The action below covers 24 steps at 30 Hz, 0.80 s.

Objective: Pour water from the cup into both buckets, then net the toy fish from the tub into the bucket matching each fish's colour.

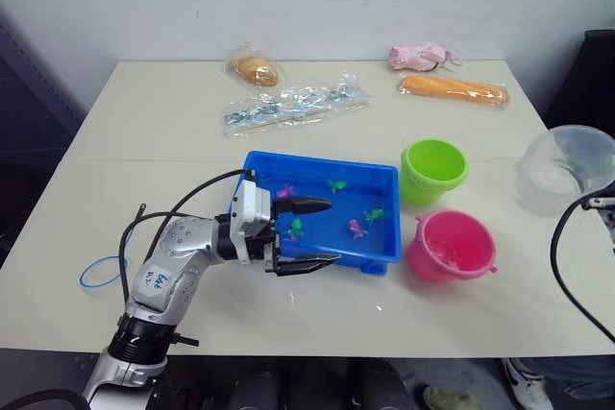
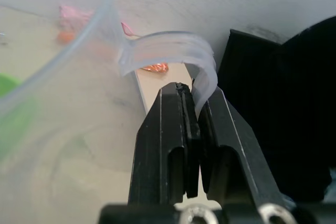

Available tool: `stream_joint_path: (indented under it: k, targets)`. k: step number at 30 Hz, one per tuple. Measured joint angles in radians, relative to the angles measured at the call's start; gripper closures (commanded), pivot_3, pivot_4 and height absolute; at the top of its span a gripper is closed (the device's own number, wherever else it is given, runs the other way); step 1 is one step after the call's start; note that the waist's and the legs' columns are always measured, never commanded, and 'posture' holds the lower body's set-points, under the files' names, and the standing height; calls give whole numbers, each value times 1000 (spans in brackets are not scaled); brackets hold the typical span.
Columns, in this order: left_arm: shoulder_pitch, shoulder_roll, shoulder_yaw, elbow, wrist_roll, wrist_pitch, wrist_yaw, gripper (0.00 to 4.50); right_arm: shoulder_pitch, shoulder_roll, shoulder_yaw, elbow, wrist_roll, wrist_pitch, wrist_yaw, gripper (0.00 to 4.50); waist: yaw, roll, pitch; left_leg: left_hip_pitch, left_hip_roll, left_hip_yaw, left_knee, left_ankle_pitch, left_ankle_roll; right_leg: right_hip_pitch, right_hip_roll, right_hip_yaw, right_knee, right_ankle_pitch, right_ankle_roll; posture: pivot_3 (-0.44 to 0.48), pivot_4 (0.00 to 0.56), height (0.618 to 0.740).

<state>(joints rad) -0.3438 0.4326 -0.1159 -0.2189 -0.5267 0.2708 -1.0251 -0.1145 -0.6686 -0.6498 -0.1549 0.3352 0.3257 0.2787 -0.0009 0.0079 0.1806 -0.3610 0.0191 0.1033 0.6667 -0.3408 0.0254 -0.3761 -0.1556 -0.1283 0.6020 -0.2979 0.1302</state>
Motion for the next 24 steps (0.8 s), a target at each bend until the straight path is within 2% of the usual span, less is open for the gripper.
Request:
stream_joint_path:
  k: [7,14,24]
  targets:
    - [-40,14,37,52,12,-24,7,0,-173,-124,150,182,-48,160,13,4478,0,0,0,-3,0,0,2,0,0,-2,0,-1,1,0,0,0,150,740]
    - [-69,6,77,83,17,-35,23,0,-294,-172,301,331,-173,61,47,4478,0,0,0,-9,-1,-3,3,1,1,-4,0,-4,-2,1,1,0,150,740]
    - [-117,-68,131,86,-25,11,116,0,-436,-174,486,469,-385,-114,-11,4478,-1,0,0,-10,-1,-5,6,1,0,-4,0,-5,-1,1,1,0,150,740]
